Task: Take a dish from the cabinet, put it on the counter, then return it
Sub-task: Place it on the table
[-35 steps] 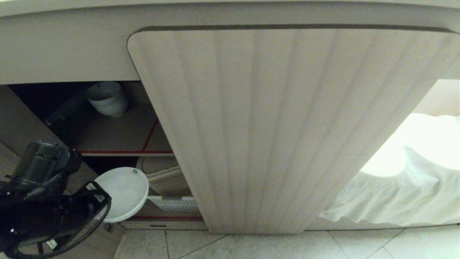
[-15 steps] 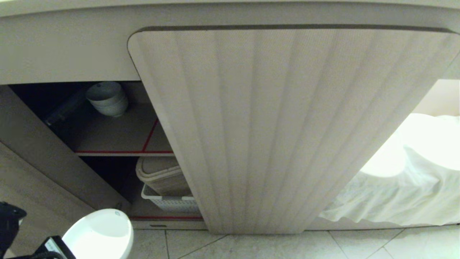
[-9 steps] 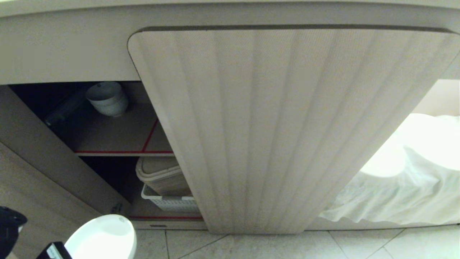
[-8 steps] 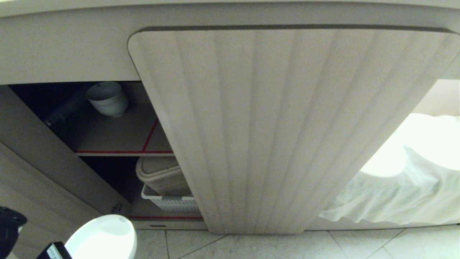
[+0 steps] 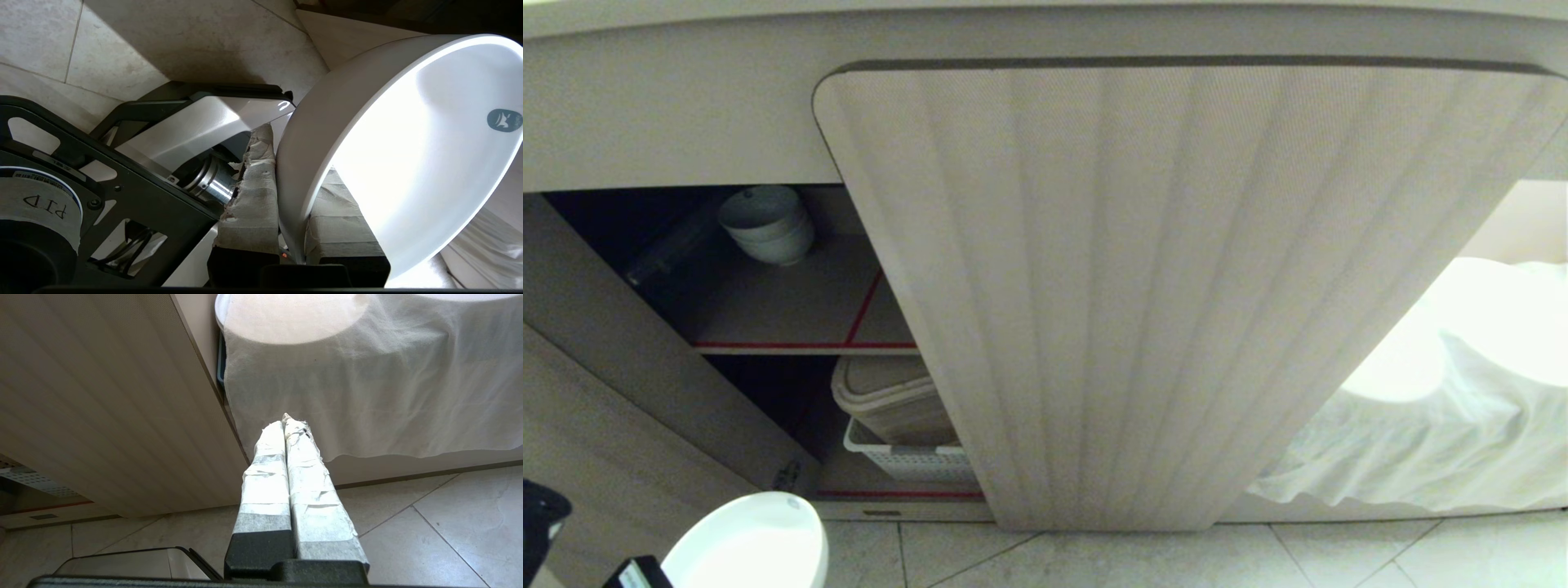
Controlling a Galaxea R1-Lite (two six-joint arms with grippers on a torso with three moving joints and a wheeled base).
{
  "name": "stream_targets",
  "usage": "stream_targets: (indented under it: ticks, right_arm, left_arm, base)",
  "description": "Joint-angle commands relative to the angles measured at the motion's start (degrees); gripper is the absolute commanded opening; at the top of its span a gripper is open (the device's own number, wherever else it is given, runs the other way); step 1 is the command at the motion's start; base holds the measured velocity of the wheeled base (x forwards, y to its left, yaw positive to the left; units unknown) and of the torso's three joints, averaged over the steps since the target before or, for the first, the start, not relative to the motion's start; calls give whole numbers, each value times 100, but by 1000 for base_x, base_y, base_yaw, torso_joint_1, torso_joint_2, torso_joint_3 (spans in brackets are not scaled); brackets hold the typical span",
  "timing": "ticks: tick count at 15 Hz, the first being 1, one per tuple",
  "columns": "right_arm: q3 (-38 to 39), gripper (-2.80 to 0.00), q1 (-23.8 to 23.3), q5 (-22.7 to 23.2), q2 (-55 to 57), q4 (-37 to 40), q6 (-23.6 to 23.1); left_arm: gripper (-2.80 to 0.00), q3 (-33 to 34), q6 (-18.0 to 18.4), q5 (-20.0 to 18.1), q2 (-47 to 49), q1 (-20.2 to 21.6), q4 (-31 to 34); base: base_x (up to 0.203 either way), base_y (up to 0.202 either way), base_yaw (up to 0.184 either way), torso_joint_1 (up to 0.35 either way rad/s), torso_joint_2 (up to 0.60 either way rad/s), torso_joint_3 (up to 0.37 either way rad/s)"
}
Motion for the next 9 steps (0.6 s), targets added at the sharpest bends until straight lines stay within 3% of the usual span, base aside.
stream_targets:
  ticks: [1, 9]
  right_arm:
    - [1, -280, 2, -3, -2, -2, 5]
    - [1, -280, 2, -3, -2, -2, 5]
  left_arm:
    - [-280, -1, -46, -2, 2, -1, 16]
    - [-280, -54, -37, -18, 2, -1, 16]
  base:
    - [0, 0, 0, 0, 0, 0]
    - [0, 0, 0, 0, 0, 0]
